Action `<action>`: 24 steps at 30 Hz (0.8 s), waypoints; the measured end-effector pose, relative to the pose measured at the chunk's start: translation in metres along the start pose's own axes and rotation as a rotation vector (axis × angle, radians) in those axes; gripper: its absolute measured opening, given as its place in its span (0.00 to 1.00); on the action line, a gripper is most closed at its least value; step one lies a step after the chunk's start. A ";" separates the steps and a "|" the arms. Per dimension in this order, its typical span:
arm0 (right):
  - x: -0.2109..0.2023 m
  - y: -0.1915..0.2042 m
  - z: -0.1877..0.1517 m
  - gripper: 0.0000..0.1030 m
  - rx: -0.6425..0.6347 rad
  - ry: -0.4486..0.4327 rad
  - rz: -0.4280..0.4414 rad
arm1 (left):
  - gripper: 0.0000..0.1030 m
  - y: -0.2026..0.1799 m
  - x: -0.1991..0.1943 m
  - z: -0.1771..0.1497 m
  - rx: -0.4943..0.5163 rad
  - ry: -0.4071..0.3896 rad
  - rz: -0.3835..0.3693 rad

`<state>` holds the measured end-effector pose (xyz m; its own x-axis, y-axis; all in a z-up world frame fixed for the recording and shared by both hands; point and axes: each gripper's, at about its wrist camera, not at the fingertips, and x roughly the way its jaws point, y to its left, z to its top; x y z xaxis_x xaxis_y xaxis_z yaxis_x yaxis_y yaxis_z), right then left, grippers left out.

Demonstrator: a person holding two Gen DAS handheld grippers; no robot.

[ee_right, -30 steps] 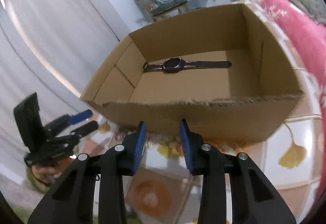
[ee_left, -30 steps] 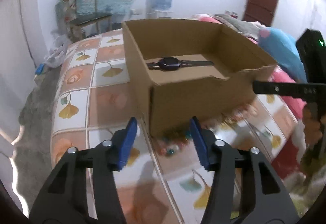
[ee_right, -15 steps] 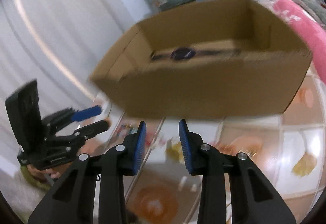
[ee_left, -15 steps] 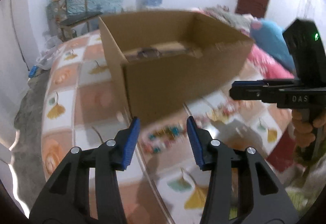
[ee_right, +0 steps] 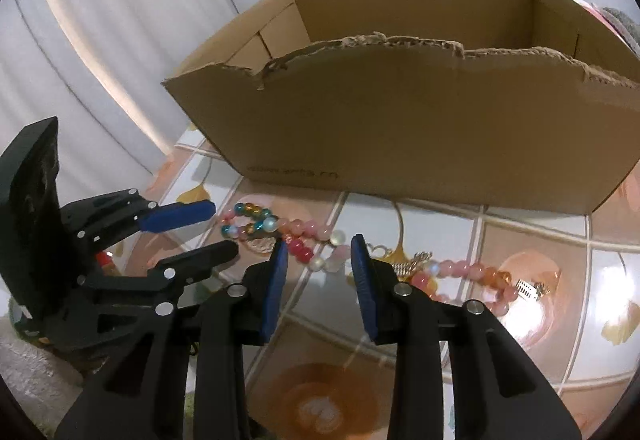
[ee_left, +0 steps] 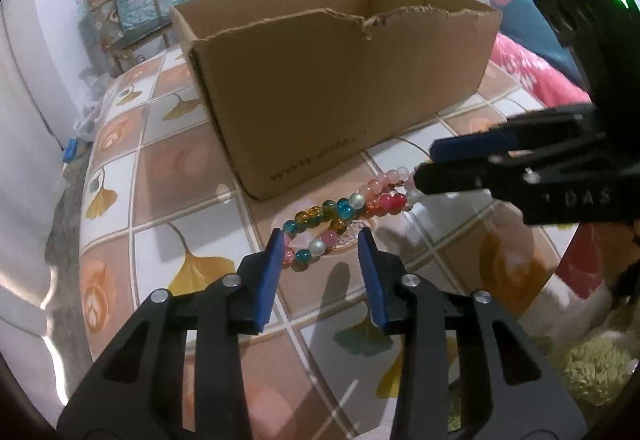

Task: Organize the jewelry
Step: 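Grasp a multicolored beaded bracelet with the left gripper and lift it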

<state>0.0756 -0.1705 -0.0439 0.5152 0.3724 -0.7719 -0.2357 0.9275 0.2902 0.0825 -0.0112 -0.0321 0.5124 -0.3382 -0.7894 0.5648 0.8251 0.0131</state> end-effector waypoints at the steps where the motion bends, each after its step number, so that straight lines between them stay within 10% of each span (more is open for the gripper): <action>1: 0.002 0.000 0.001 0.26 -0.006 0.008 -0.009 | 0.34 0.000 0.001 0.000 0.007 0.003 -0.004; 24: 0.035 0.016 0.020 0.10 -0.240 0.151 -0.075 | 0.20 0.001 0.021 0.011 0.091 0.042 -0.024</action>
<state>0.1060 -0.1419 -0.0553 0.4143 0.2770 -0.8670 -0.3988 0.9115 0.1007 0.1011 -0.0223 -0.0413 0.4714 -0.3367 -0.8152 0.6343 0.7716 0.0481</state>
